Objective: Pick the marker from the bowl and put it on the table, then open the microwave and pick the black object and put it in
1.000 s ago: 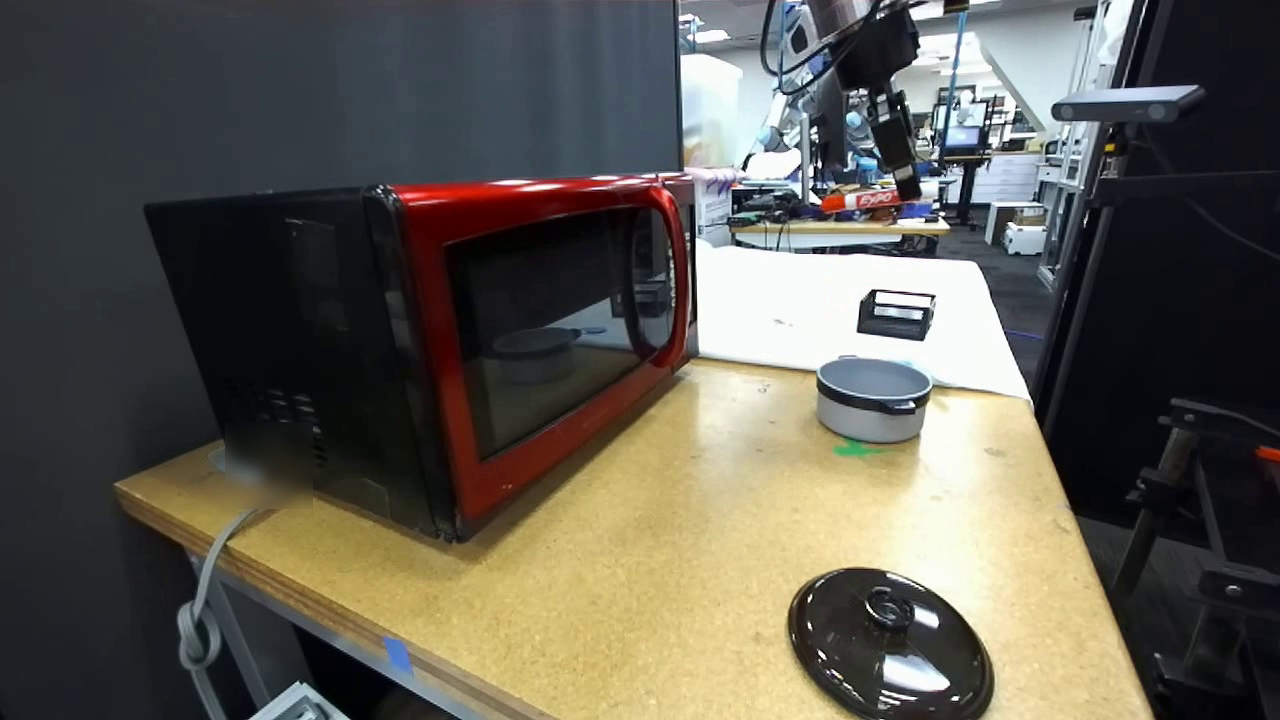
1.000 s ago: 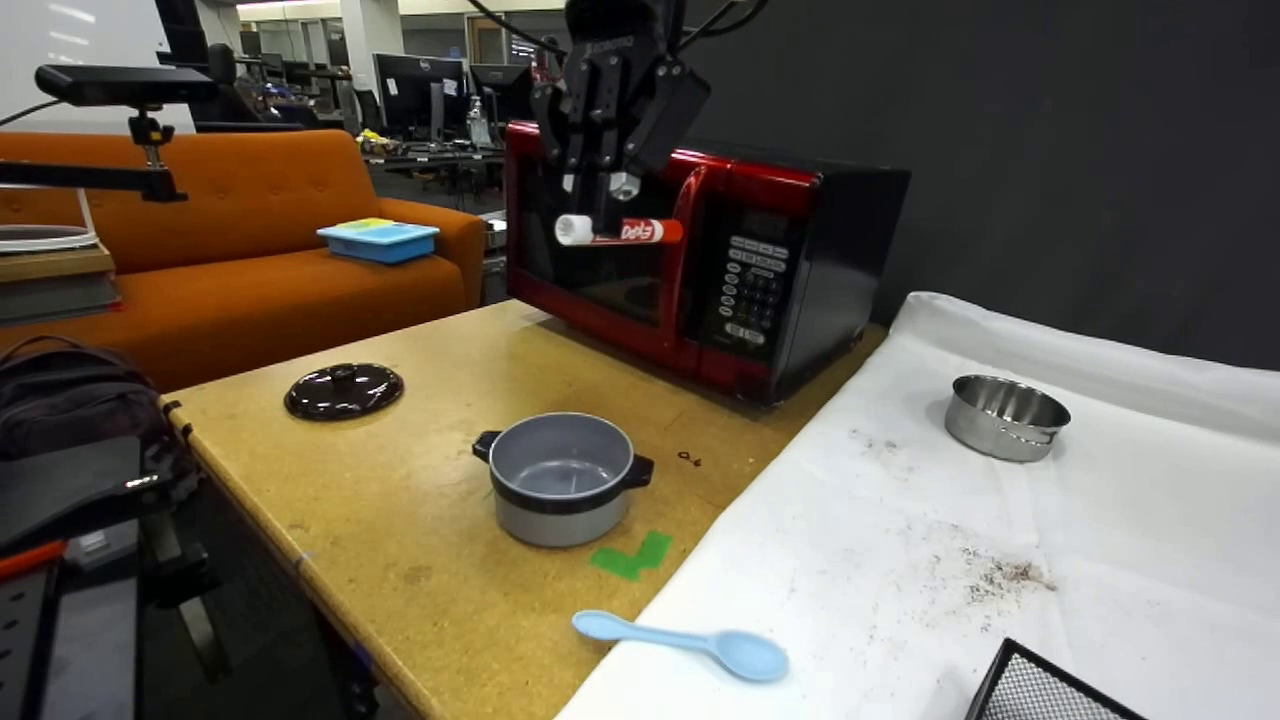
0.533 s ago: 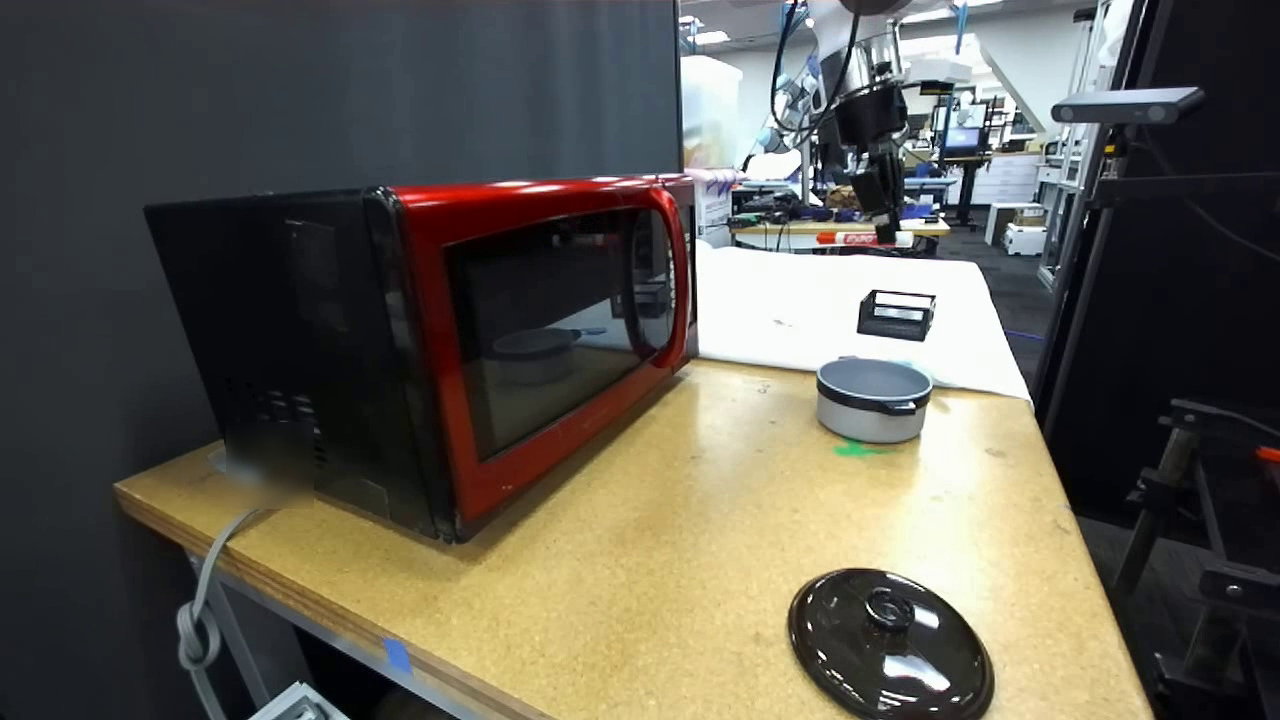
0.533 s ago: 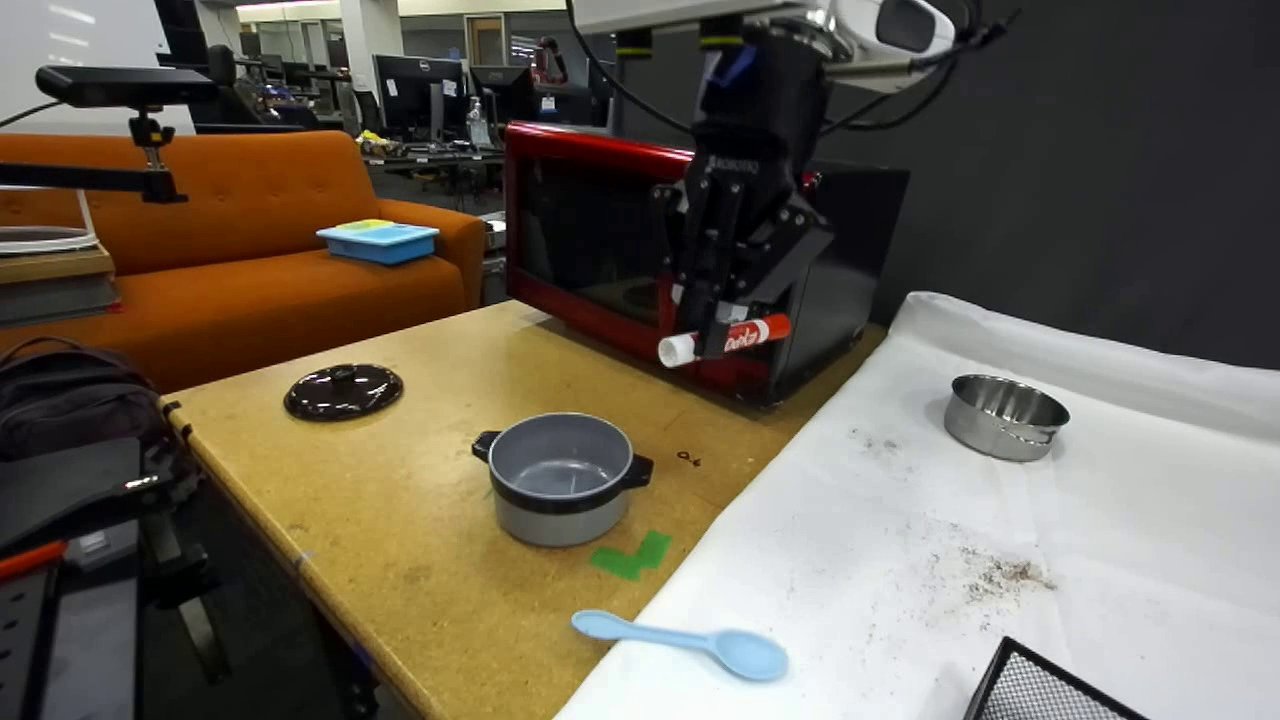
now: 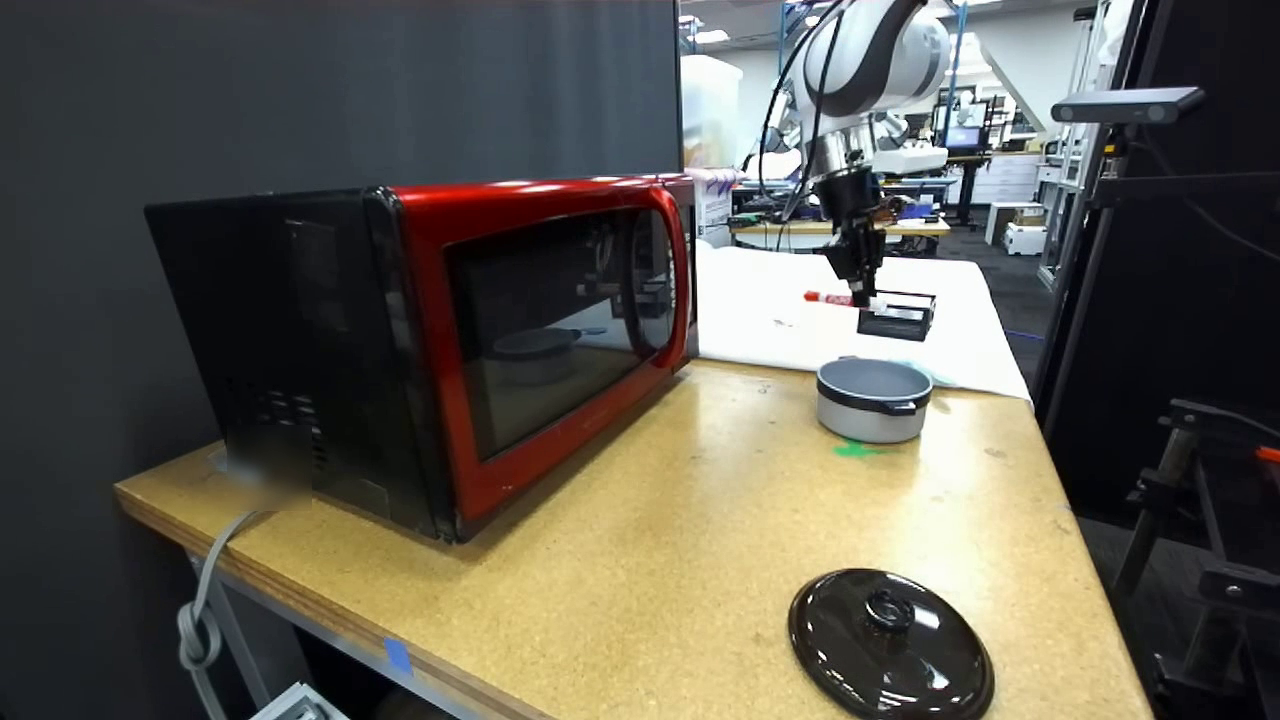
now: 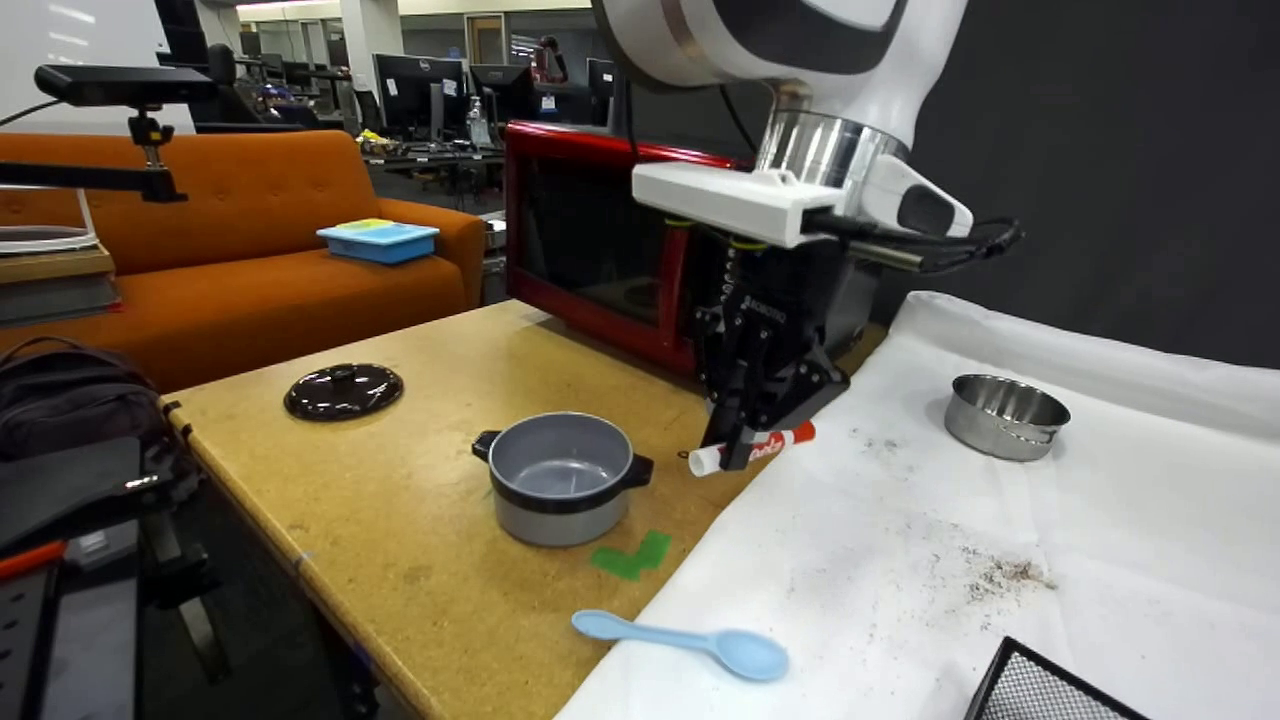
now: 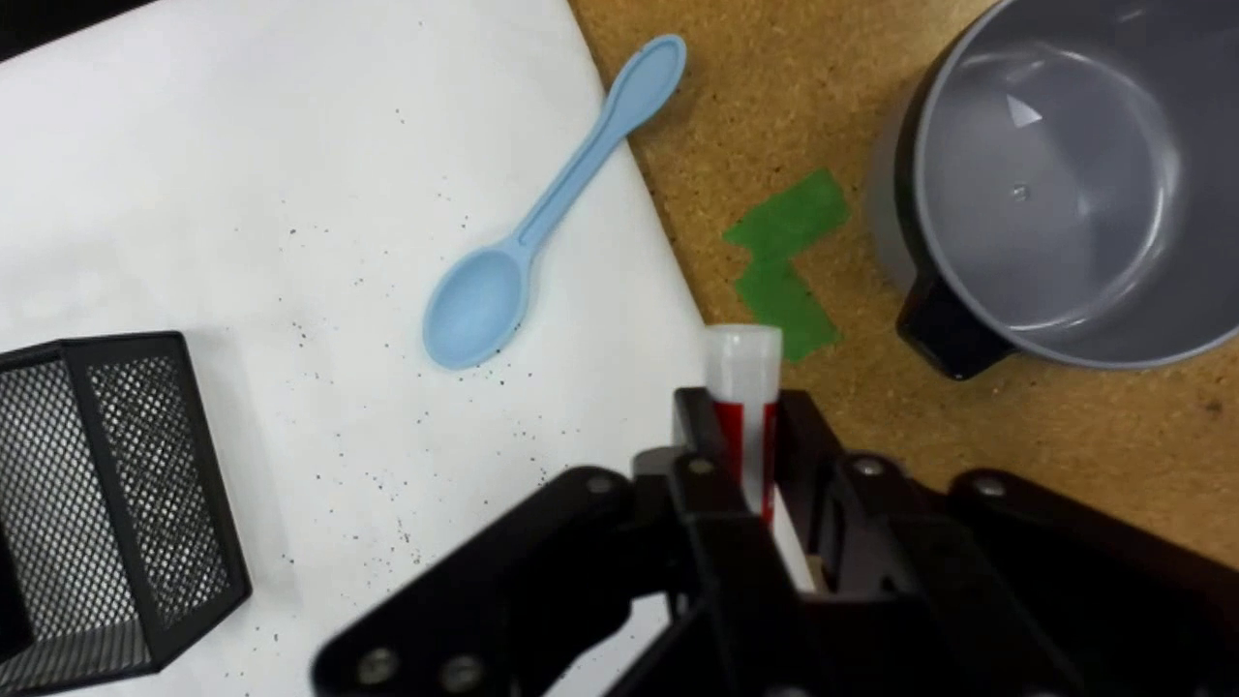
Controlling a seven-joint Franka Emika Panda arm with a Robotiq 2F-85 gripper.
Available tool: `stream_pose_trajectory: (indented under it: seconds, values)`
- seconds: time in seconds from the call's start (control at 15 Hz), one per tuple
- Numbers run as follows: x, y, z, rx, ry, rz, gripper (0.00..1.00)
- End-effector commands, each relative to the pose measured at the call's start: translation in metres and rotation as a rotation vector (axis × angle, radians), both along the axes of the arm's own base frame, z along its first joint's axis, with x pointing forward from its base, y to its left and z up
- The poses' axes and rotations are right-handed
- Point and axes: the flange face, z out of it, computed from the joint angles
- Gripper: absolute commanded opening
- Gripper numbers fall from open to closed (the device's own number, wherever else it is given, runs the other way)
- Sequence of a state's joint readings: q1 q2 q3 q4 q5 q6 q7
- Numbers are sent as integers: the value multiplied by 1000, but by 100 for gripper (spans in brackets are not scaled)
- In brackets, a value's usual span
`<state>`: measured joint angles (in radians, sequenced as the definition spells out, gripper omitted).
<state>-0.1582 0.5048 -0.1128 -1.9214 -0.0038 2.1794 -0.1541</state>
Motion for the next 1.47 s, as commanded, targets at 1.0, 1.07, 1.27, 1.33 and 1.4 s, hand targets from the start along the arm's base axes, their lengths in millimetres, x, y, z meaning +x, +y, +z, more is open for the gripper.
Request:
stream_pose_trajectory:
  seconds: [1.0, 1.07, 1.27, 1.33, 1.4]
  values:
    - [21, -34, -67, 51, 59, -107, 65]
    - [20, -30, -56, 43, 50, -102, 71]
    - [17, -17, -9, 14, -3, -82, 93]
    - [16, -12, 9, 7, -20, -74, 98]
    - [15, -7, 29, 2, -40, -67, 100]
